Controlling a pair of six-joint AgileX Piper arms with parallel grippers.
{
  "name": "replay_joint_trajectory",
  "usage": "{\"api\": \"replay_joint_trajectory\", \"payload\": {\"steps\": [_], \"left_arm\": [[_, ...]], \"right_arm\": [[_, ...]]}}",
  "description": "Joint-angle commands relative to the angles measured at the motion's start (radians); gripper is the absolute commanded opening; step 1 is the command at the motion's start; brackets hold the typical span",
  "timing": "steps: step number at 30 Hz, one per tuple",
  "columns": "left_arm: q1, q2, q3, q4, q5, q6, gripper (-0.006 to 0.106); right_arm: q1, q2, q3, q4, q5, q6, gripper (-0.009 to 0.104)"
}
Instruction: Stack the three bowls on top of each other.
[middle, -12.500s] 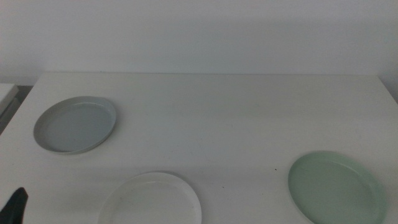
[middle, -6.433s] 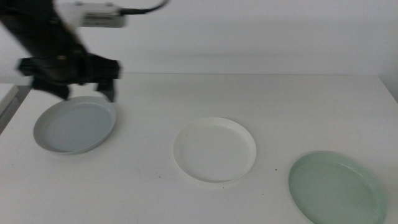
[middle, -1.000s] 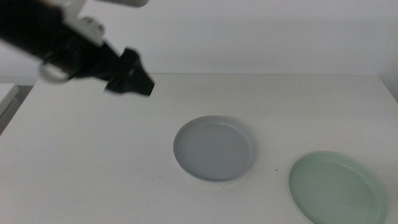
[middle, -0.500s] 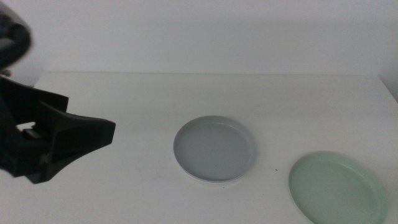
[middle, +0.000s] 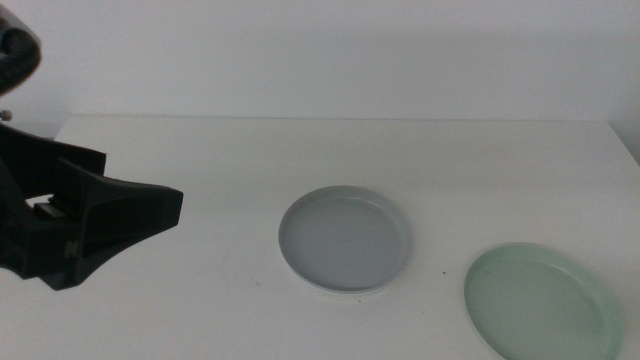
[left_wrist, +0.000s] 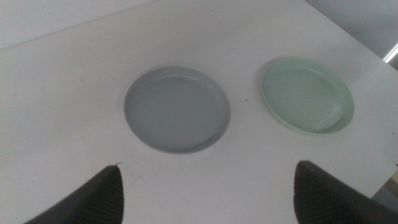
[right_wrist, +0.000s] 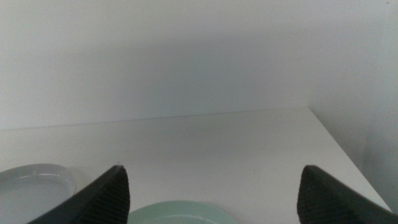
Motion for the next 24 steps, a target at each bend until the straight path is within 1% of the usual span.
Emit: {"api": "replay_joint_trajectory", "payload": {"steps": [1, 8, 10, 12, 16, 19, 21, 24], "left_arm": [[-0.001, -0.003, 0.0, -0.002, -0.017, -0.008, 0.094], [-0.001, -0.003, 0.0, -0.002, -0.025, -0.008, 0.094], [-0.001, -0.003, 0.0, -0.002, -0.025, -0.008, 0.094], [-0.001, -0.003, 0.0, -0.002, -0.025, -0.008, 0.094], [-0.001, -0.003, 0.0, -0.002, -0.025, -0.008, 0.094], [-0.001, -0.003, 0.0, -0.002, -0.025, -0.008, 0.094], [-0.001, -0.003, 0.0, -0.002, -0.025, -0.008, 0.094], [-0.001, -0.003, 0.0, -0.002, -0.025, -0.008, 0.094]], "right_arm": [[-0.004, -0.004, 0.003, -0.008, -0.012, -0.003, 0.08], [-0.004, -0.004, 0.003, -0.008, -0.012, -0.003, 0.08], [-0.004, -0.004, 0.003, -0.007, -0.063, -0.002, 0.08], [-0.004, -0.004, 0.003, -0.009, -0.059, -0.002, 0.08], [-0.004, -0.004, -0.021, 0.013, -0.008, 0.063, 0.08], [-0.004, 0.093, -0.096, 0.013, -0.003, 0.129, 0.08], [-0.004, 0.182, -0.173, 0.013, 0.036, 0.138, 0.08], [-0.004, 0.348, -0.347, 0.013, 0.233, 0.138, 0.08]]}}
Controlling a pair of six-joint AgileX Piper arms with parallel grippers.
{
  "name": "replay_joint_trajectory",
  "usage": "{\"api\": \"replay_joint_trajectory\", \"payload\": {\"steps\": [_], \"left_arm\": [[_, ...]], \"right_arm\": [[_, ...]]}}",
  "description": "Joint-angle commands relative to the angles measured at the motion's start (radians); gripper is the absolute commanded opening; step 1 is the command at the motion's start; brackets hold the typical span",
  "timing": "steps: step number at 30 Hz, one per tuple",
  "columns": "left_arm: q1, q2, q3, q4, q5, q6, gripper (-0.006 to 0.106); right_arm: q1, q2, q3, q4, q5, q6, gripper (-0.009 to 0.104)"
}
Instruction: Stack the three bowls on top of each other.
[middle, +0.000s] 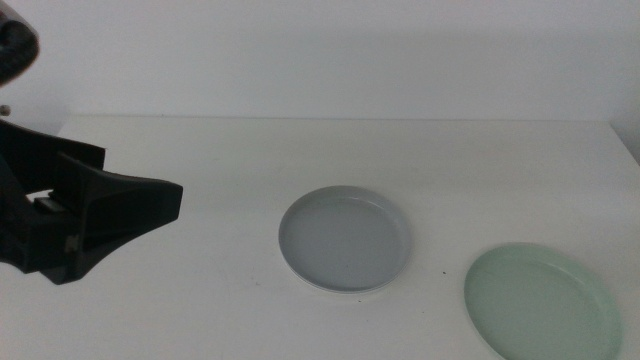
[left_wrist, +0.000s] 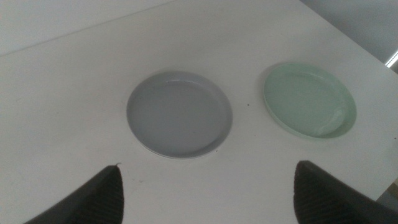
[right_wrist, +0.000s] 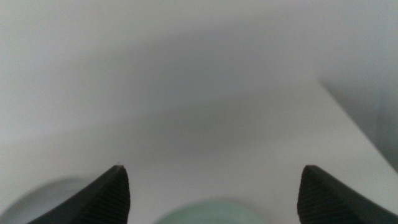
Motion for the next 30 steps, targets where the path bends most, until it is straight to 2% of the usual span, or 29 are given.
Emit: {"api": "replay_joint_trajectory", "payload": {"steps": [1, 5, 7, 14, 23, 30], "left_arm": [[-0.001, -0.003, 0.0, -0.002, -0.01, -0.008, 0.094], [-0.001, -0.003, 0.0, -0.002, -0.01, -0.008, 0.094], [-0.001, -0.003, 0.0, -0.002, -0.01, -0.008, 0.094], [-0.001, -0.003, 0.0, -0.002, -0.01, -0.008, 0.094], [-0.001, -0.003, 0.0, -0.002, -0.01, -0.008, 0.094], [-0.001, -0.003, 0.0, -0.002, -0.01, -0.008, 0.094]], "right_arm": [[-0.004, 0.129, -0.149, 0.006, 0.188, 0.006, 0.08], [-0.004, 0.339, -0.468, 0.052, 0.728, 0.006, 0.08], [-0.004, 0.424, -0.579, 0.078, 0.923, 0.006, 0.08], [-0.004, 0.578, -0.719, 0.122, 0.914, 0.004, 0.08], [-0.004, 0.618, -0.719, 0.122, 0.641, 0.004, 0.08], [-0.004, 0.62, -0.719, 0.121, 0.684, -0.02, 0.08]]}}
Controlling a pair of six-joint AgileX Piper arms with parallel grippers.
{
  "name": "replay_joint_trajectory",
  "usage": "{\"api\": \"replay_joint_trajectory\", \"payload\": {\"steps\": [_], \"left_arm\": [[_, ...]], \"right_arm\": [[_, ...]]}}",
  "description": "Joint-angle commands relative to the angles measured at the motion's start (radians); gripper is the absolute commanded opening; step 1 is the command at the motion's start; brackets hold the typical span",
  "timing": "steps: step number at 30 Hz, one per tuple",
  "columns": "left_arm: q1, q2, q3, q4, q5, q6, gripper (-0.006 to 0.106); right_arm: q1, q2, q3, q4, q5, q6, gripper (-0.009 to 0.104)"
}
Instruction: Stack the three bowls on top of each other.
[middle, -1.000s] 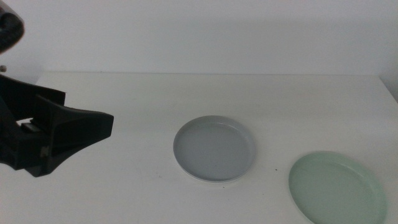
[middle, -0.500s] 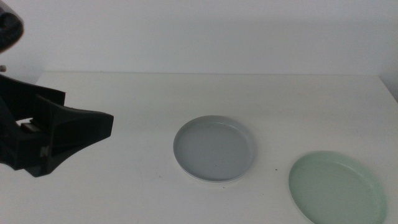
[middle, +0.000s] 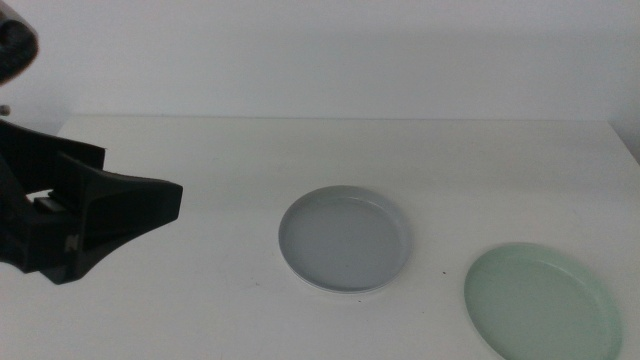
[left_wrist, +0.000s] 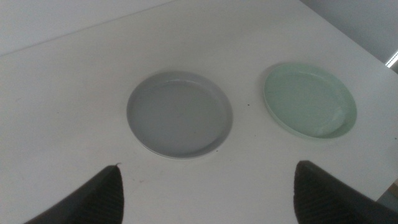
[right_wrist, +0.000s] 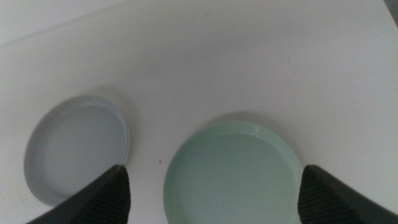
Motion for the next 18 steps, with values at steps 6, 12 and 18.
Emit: {"api": "replay_joint_trajectory", "payload": {"steps": [6, 12, 18], "left_arm": [[-0.001, -0.003, 0.0, 0.008, -0.013, -0.008, 0.094], [-0.001, -0.003, 0.0, 0.008, -0.013, -0.008, 0.094], [-0.001, -0.003, 0.0, 0.008, -0.015, -0.008, 0.094]], "right_arm": [[-0.013, 0.162, -0.044, -0.085, 0.183, -0.065, 0.08], [-0.13, 0.384, -0.054, -0.098, 0.156, -0.124, 0.079], [-0.222, 0.601, -0.054, -0.045, 0.097, -0.166, 0.077]]}}
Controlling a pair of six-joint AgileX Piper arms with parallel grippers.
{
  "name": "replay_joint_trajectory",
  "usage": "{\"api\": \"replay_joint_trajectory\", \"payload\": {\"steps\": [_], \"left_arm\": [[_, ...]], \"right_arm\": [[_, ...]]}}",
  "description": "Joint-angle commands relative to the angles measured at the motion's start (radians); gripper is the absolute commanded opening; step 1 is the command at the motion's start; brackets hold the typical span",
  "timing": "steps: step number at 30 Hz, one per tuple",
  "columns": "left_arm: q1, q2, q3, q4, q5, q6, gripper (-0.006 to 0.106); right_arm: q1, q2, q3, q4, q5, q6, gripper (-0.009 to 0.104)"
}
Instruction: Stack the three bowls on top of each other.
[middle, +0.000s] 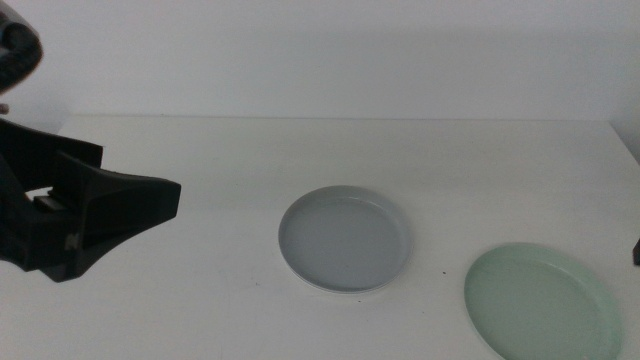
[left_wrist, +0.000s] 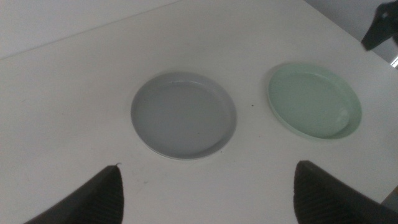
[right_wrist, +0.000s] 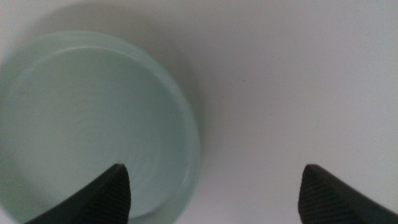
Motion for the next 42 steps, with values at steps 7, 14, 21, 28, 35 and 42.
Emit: {"api": "replay_joint_trajectory", "payload": {"steps": [7, 14, 21, 28, 35, 42], "left_arm": [[-0.001, -0.003, 0.0, -0.002, -0.033, -0.008, 0.094], [-0.001, -0.003, 0.0, -0.002, -0.054, -0.008, 0.094], [-0.001, -0.003, 0.0, -0.002, -0.054, -0.008, 0.094], [-0.001, -0.003, 0.0, -0.002, -0.056, -0.008, 0.094], [-0.001, -0.003, 0.0, -0.002, -0.056, -0.008, 0.094], [-0.001, -0.003, 0.0, -0.002, -0.056, -0.008, 0.094]], "right_arm": [[-0.015, 0.227, -0.001, 0.033, -0.116, -0.042, 0.076], [0.038, 0.318, 0.001, 0.032, -0.179, -0.049, 0.07], [0.093, 0.374, 0.001, 0.032, -0.219, -0.036, 0.065], [0.093, 0.433, 0.001, 0.032, -0.221, -0.028, 0.047], [0.093, 0.418, -0.001, 0.017, -0.192, -0.052, -0.001], [0.093, 0.26, -0.043, -0.07, -0.131, 0.045, -0.001]]}}
